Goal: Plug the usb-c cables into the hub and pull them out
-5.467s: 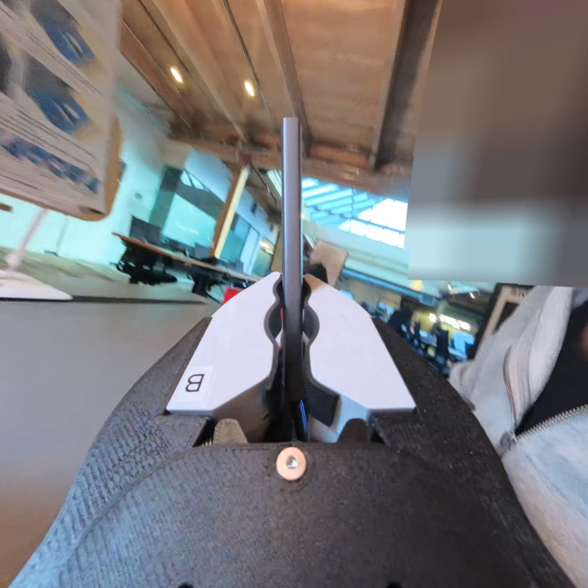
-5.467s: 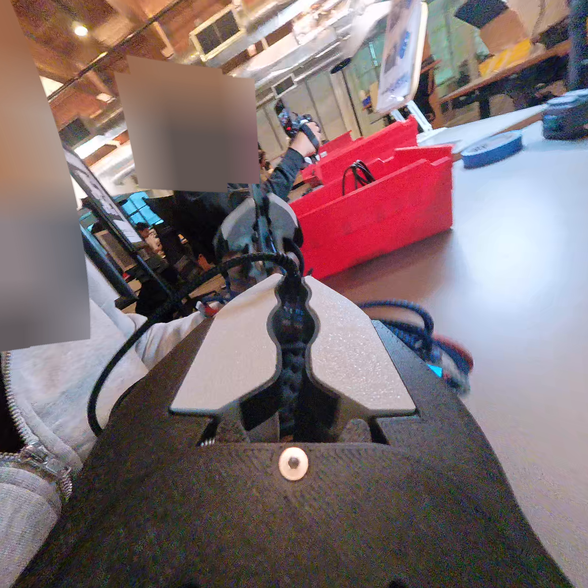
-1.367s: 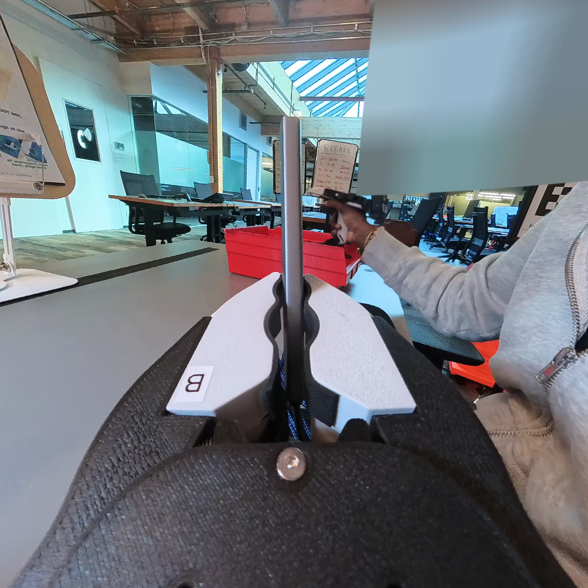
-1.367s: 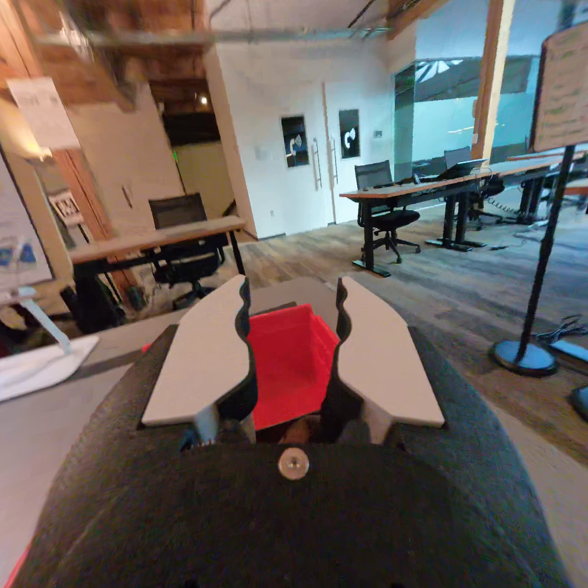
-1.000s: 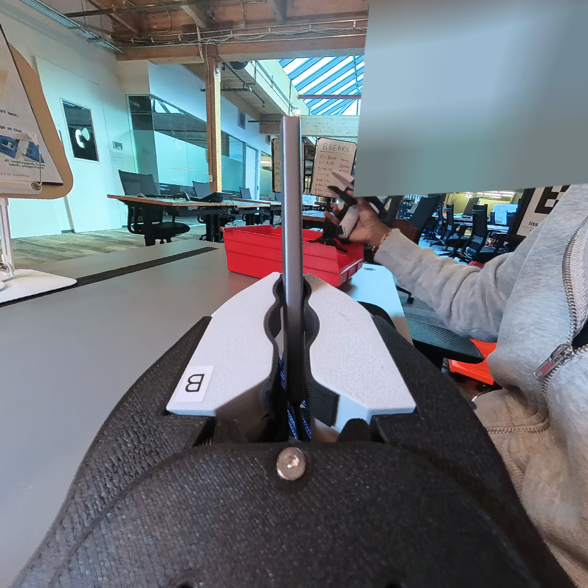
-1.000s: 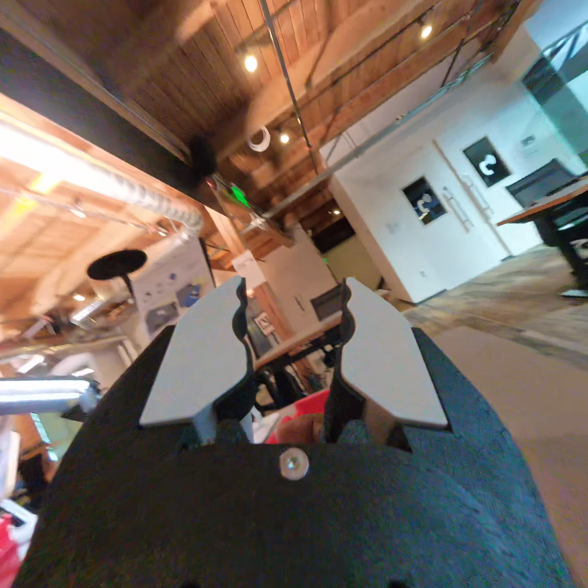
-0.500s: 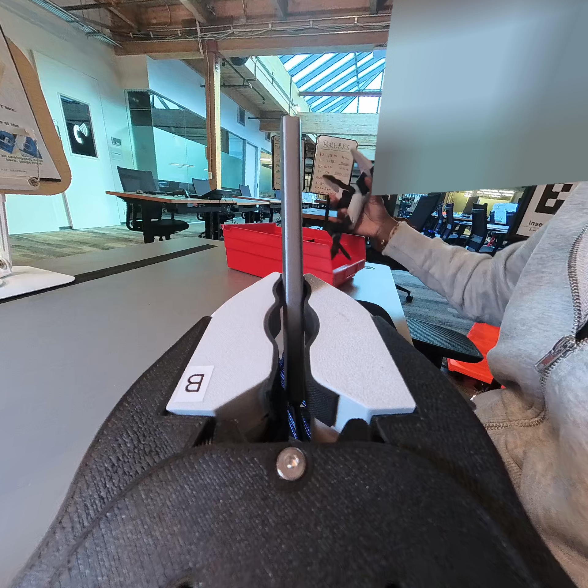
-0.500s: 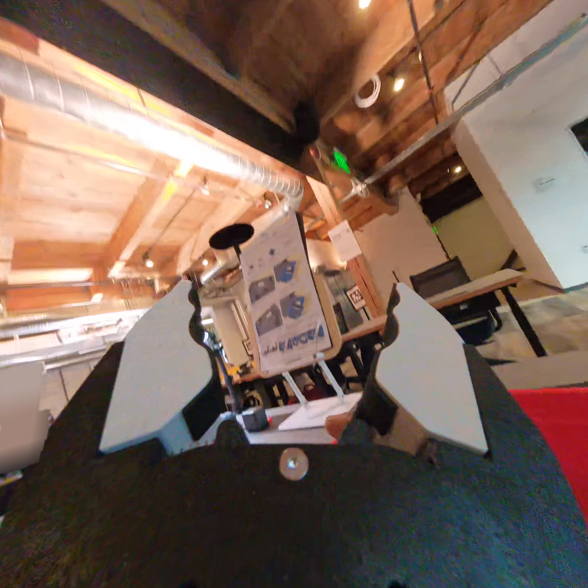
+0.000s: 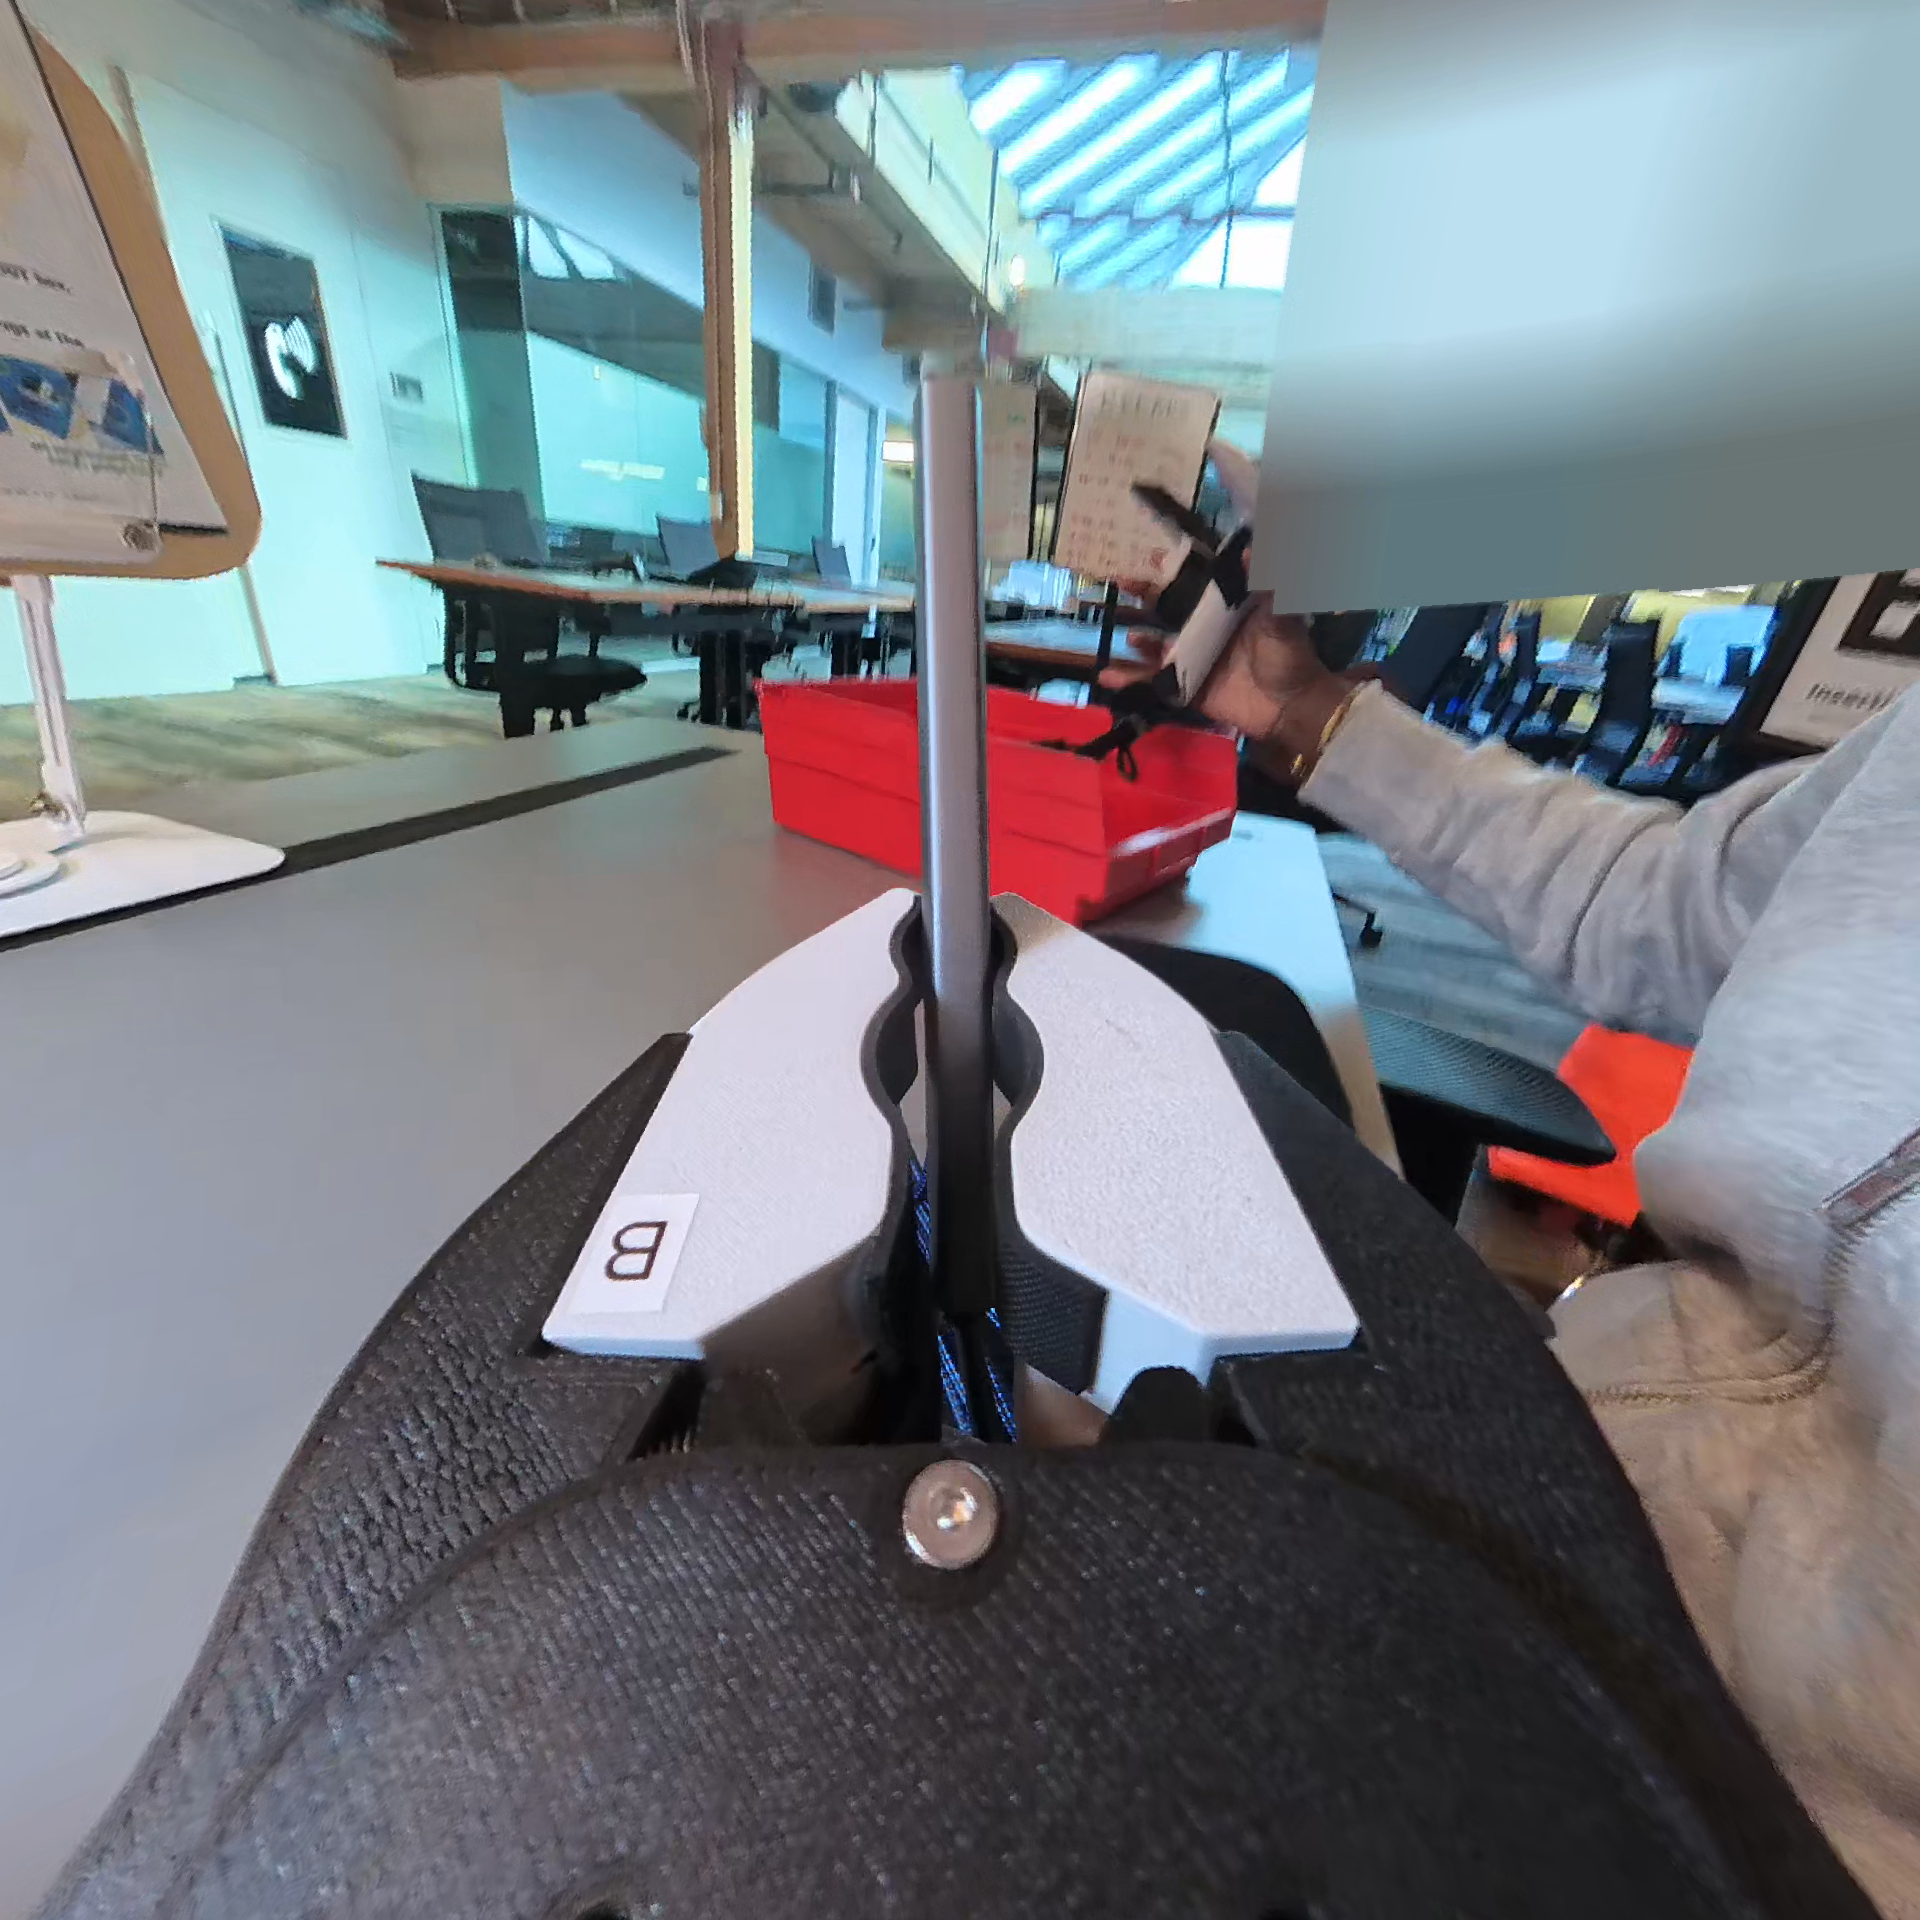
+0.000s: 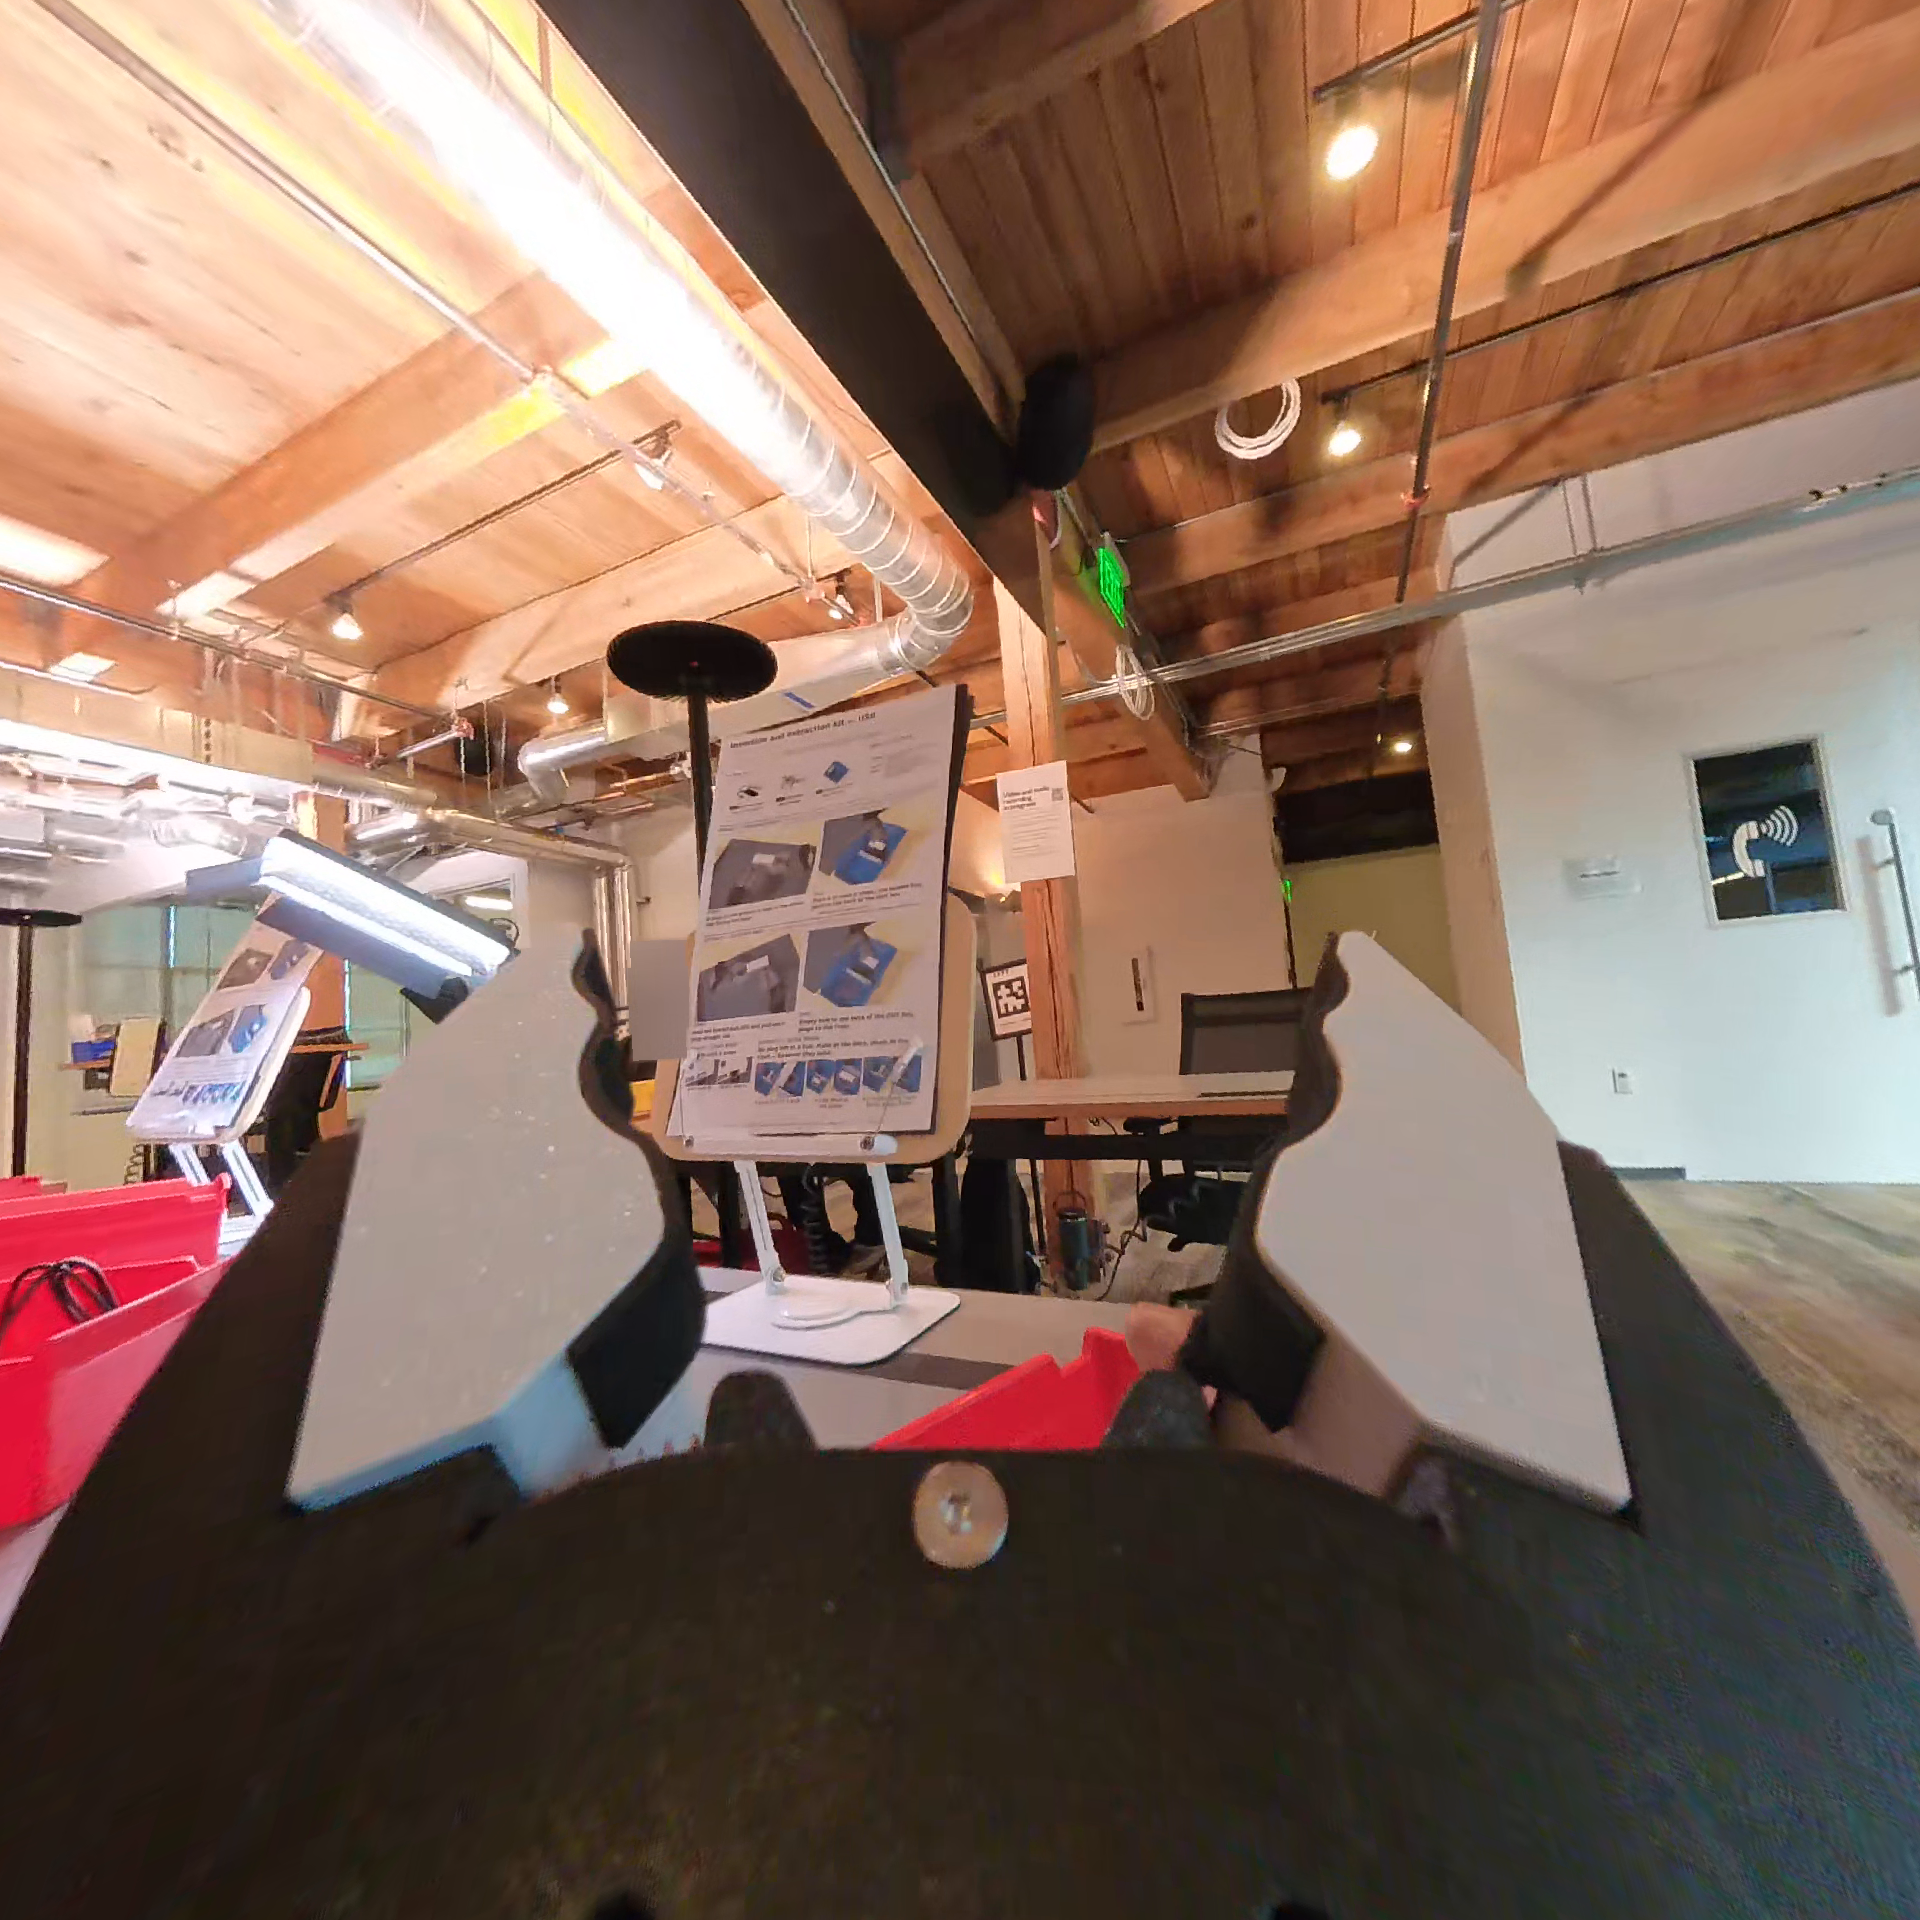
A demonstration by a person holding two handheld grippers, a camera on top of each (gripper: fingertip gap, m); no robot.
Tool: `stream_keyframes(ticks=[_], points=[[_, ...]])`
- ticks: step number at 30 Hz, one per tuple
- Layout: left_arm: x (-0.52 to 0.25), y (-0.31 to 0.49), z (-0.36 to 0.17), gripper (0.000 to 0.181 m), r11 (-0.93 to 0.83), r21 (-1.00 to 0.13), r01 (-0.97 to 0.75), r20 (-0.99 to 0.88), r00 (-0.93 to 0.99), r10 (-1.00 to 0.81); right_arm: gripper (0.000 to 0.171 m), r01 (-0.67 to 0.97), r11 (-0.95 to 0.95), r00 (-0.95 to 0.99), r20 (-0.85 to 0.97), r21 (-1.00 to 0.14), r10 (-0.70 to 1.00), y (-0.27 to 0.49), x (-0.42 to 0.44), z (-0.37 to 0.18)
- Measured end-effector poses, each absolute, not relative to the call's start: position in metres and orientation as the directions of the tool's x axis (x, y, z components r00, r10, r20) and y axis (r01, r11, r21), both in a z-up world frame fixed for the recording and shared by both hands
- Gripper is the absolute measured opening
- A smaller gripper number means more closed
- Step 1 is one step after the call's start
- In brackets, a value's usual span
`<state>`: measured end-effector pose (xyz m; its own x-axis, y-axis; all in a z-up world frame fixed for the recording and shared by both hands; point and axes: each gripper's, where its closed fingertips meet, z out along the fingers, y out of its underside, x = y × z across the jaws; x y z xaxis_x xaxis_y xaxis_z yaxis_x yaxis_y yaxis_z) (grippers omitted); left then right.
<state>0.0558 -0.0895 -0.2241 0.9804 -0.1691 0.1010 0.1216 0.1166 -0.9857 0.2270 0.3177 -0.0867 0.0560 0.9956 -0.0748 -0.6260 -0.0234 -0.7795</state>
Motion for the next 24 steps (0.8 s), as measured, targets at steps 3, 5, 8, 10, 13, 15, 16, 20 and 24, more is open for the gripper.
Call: stream_keyframes(ticks=[3, 5, 8, 10, 13, 15, 16, 20, 24], points=[[0.056, -0.085, -0.229, 0.01, 0.061, -0.996, 0.069, 0.059, 0.987, -0.146, 0.125, -0.602, -0.004, 0.067, -0.056, -0.798, 0.996, 0.315, 0.223, -0.092], [0.054, -0.084, -0.229, 0.01, 0.051, -0.998, 0.033, 0.027, 0.991, -0.127, 0.125, -0.602, 0.0, 0.08, -0.061, -0.799, 0.995, 0.317, 0.223, -0.093], [0.048, -0.084, -0.234, 0.01, -0.005, -1.0, -0.027, -0.027, 0.995, -0.093, 0.12, -0.614, -0.057, 0.11, -0.157, -0.787, 0.981, 0.331, 0.223, -0.095], [0.044, -0.084, -0.24, 0.01, -0.075, -0.992, -0.098, -0.092, 0.993, -0.08, 0.12, -0.634, -0.121, 0.068, -0.211, -0.764, 0.975, 0.334, 0.224, -0.097], [0.047, -0.081, -0.247, 0.013, -0.152, -0.967, -0.203, -0.189, 0.976, -0.107, 0.118, -0.642, -0.132, 0.081, -0.238, -0.756, 0.968, 0.34, 0.226, -0.104], [0.055, -0.078, -0.247, 0.016, -0.166, -0.96, -0.224, -0.2, 0.969, -0.148, 0.117, -0.651, -0.134, 0.088, -0.249, -0.748, 0.965, 0.341, 0.227, -0.106], [0.06, -0.076, -0.246, 0.02, -0.169, -0.959, -0.228, -0.198, 0.964, -0.177, 0.116, -0.657, -0.137, 0.088, -0.256, -0.741, 0.963, 0.342, 0.229, -0.107], [0.068, -0.072, -0.235, 0.053, -0.209, -0.939, -0.272, -0.215, 0.941, -0.261, 0.116, -0.669, -0.143, 0.081, -0.262, -0.73, 0.962, 0.343, 0.23, -0.107], [0.073, -0.069, -0.176, 0.061, -0.093, -0.955, -0.28, -0.235, 0.912, -0.335, 0.117, -0.668, -0.132, 0.082, -0.249, -0.732, 0.965, 0.341, 0.23, -0.106]])
